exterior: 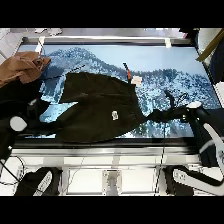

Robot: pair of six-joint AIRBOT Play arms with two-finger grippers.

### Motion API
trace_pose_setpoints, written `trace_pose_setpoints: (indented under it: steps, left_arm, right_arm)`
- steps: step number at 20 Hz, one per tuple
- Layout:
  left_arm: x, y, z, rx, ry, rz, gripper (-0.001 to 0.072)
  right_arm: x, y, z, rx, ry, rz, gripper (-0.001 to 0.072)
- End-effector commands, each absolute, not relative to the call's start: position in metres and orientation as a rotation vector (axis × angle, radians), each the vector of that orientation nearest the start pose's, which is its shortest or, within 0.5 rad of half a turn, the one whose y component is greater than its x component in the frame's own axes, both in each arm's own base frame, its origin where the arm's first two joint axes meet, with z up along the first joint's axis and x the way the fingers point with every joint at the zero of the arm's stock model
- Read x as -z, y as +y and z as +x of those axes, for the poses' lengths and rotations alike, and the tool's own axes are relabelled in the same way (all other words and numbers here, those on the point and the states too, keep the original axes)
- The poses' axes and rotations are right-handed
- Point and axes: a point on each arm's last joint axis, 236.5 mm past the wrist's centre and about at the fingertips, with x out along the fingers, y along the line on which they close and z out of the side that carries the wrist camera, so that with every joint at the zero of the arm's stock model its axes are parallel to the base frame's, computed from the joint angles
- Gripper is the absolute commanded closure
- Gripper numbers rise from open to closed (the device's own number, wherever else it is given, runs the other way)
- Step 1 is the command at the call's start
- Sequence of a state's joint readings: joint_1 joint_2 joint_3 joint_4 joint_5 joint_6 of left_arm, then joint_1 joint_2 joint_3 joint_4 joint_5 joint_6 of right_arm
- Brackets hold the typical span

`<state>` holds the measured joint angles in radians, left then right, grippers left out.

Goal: Fold the clothes and pants, and hang the long-sleeved shirts on hangers.

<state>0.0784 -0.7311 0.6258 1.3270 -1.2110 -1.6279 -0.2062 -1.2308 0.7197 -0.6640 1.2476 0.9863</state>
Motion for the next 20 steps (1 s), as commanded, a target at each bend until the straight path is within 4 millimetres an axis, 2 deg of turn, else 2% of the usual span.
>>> trace_pose_setpoints:
  steps: [1,2,4,5,7,9,11,15,18,20]
  left_arm:
    - [-0.035,-0.011,0.223,0.020,1.348,-0.171,0.0702]
    - [-0.053,-0.011,0.229,0.034,1.315,-0.153,0.0702]
    - [-0.094,-0.008,0.258,0.029,1.165,-0.141,0.0703]
    - [-0.114,-0.005,0.278,0.023,1.075,-0.135,0.0703]
    - [-0.132,-0.002,0.315,0.020,1.001,-0.137,0.0703]
    - [-0.128,0.000,0.358,0.022,0.996,-0.148,0.0703]
    - [-0.125,0.001,0.412,0.027,0.961,-0.168,0.0703]
    - [-0.124,-0.014,0.513,0.068,0.874,-0.174,0.0703]
    - [-0.121,-0.034,0.581,0.097,0.758,-0.159,0.0703]
    - [-0.109,-0.046,0.616,0.106,0.679,-0.158,0.0704]
  right_arm:
    - [-0.030,0.128,0.257,-0.711,1.301,0.594,0.0694]
    - [-0.045,0.131,0.253,-0.698,1.273,0.590,0.0695]
    - [-0.063,0.139,0.256,-0.674,1.199,0.564,0.0697]
    - [-0.068,0.144,0.262,-0.663,1.173,0.558,0.0697]
    - [-0.071,0.150,0.288,-0.628,1.118,0.555,0.0697]
    - [-0.070,0.153,0.322,-0.590,1.064,0.549,0.0697]
    - [-0.065,0.148,0.355,-0.540,1.047,0.578,0.0697]
    - [-0.051,0.136,0.423,-0.465,1.003,0.601,0.0696]
    - [-0.022,0.129,0.462,-0.415,1.015,0.620,0.0696]
    - [0.004,0.123,0.481,-0.373,1.025,0.642,0.0696]
